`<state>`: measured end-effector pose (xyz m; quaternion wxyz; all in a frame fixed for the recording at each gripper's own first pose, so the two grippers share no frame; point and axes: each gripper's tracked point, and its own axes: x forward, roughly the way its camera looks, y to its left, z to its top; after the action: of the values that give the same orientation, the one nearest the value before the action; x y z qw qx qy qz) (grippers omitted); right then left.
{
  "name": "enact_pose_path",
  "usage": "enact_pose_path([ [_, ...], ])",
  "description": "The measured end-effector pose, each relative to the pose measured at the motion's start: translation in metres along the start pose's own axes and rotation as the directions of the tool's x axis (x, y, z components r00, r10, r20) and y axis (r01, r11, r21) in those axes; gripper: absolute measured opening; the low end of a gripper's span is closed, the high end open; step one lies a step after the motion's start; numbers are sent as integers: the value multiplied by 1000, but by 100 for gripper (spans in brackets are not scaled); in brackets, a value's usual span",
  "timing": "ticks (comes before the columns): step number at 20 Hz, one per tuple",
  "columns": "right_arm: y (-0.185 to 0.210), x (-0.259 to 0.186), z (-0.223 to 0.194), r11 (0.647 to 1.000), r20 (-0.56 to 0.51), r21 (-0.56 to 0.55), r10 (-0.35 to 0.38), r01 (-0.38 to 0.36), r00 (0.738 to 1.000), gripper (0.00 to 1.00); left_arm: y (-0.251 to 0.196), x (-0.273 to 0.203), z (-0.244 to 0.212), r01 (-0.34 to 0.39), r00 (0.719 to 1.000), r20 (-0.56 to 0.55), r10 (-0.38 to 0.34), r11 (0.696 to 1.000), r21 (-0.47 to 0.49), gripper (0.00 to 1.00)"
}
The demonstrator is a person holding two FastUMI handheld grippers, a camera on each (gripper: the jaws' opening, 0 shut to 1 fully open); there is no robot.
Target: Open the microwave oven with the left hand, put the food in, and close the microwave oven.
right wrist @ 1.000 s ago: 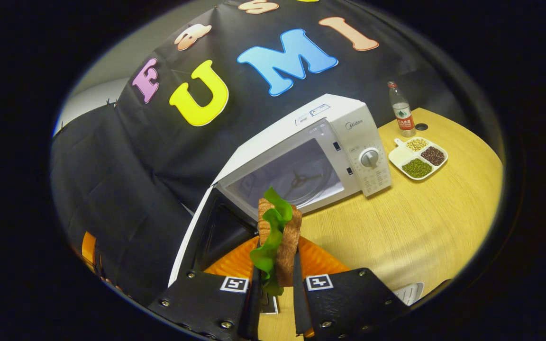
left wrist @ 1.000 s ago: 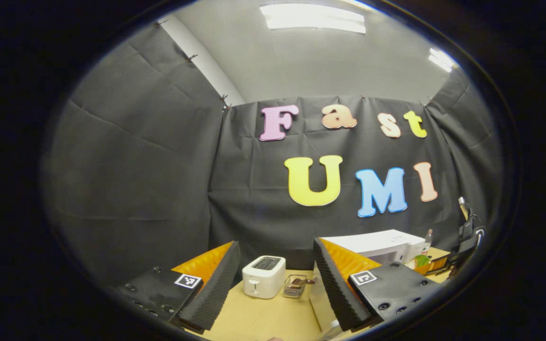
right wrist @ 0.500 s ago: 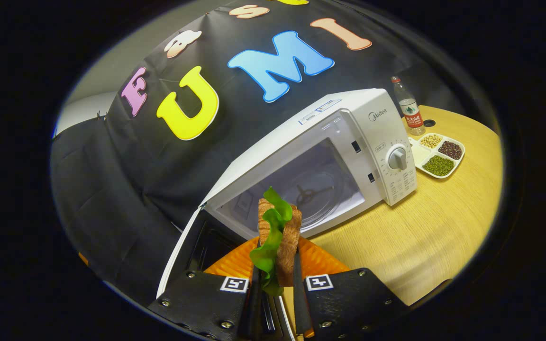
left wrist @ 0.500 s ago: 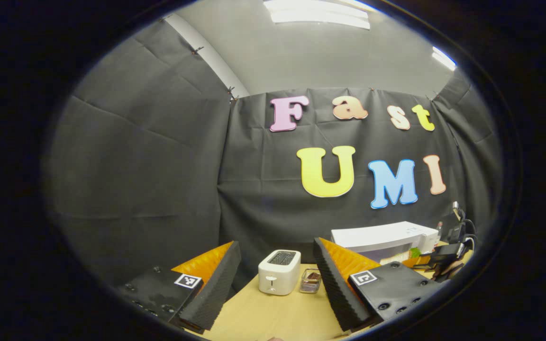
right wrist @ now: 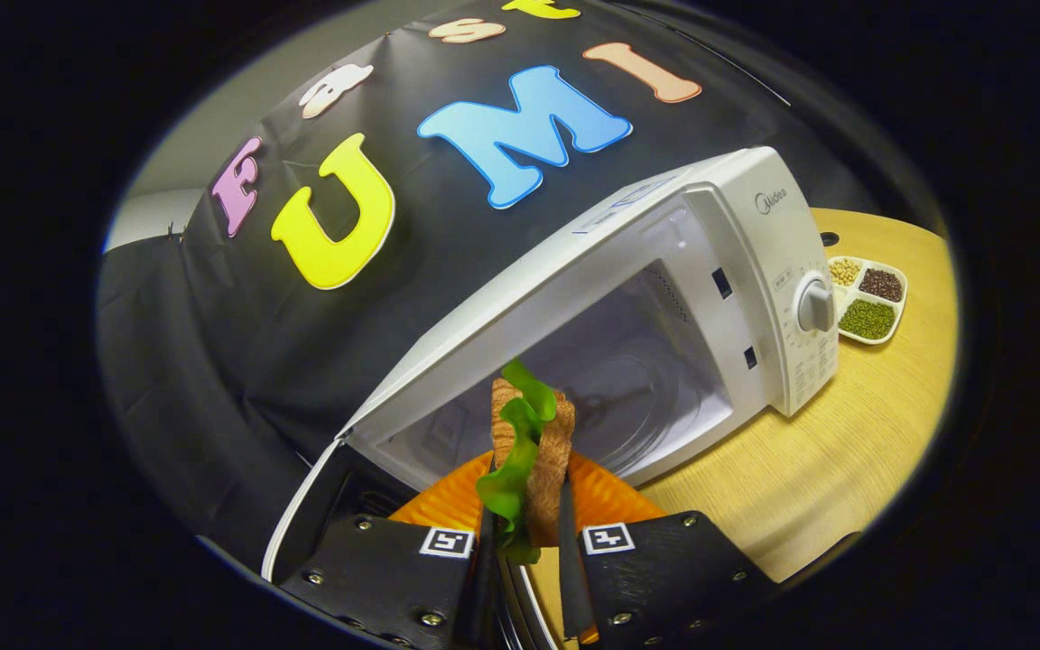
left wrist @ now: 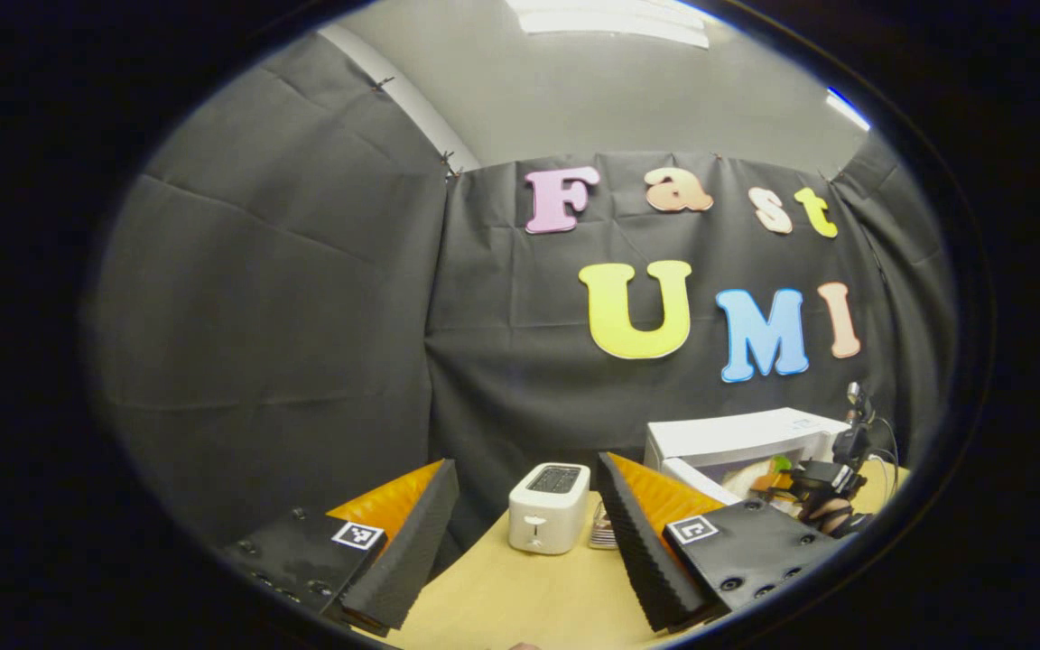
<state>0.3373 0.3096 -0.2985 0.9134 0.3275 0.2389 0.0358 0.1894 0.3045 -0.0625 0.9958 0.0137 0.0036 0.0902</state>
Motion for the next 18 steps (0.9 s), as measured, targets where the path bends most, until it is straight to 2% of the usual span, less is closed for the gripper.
enact_pose_path([
  [1, -1, 7, 0, 1000, 6, -1, -3, 3, 1000, 29, 0, 0, -1, -3, 1000, -3, 3, 1000, 7, 98],
  [2, -3, 13, -2, 1000, 10, -4, -4, 4, 1000, 29, 1, 0, -2, -5, 1000, -6, 5, 1000, 11, 94],
  [3, -5, 20, -4, 1000, 13, -1, -3, 3, 1000, 29, 0, 1, -4, -6, 1000, -9, 6, 1000, 14, 98],
  [8, -13, 45, -11, 1000, 27, 27, -10, 9, 1000, 30, 6, -1, -21, -28, 998, -47, 30, 999, 46, 98],
  [9, -16, 50, -12, 1000, 28, 22, -19, 19, 999, 29, 7, -1, -21, -33, 998, -51, 36, 998, 44, 94],
  [10, -22, 55, -15, 999, 23, 18, -33, 32, 999, 29, 7, -1, -22, -37, 998, -58, 39, 999, 40, 98],
  [13, -35, 67, -18, 998, 5, 37, -51, 50, 999, 30, 6, -1, -26, -42, 997, -69, 45, 998, 42, 98],
  [15, -44, 73, -23, 997, -19, 8, -76, 77, 997, 29, 6, -1, -24, -45, 997, -59, 49, 997, 55, 100],
  [18, -56, 77, -22, 991, -7, -42, -125, 125, 992, 41, 7, -3, -25, -52, 997, -61, 56, 997, 57, 98],
])
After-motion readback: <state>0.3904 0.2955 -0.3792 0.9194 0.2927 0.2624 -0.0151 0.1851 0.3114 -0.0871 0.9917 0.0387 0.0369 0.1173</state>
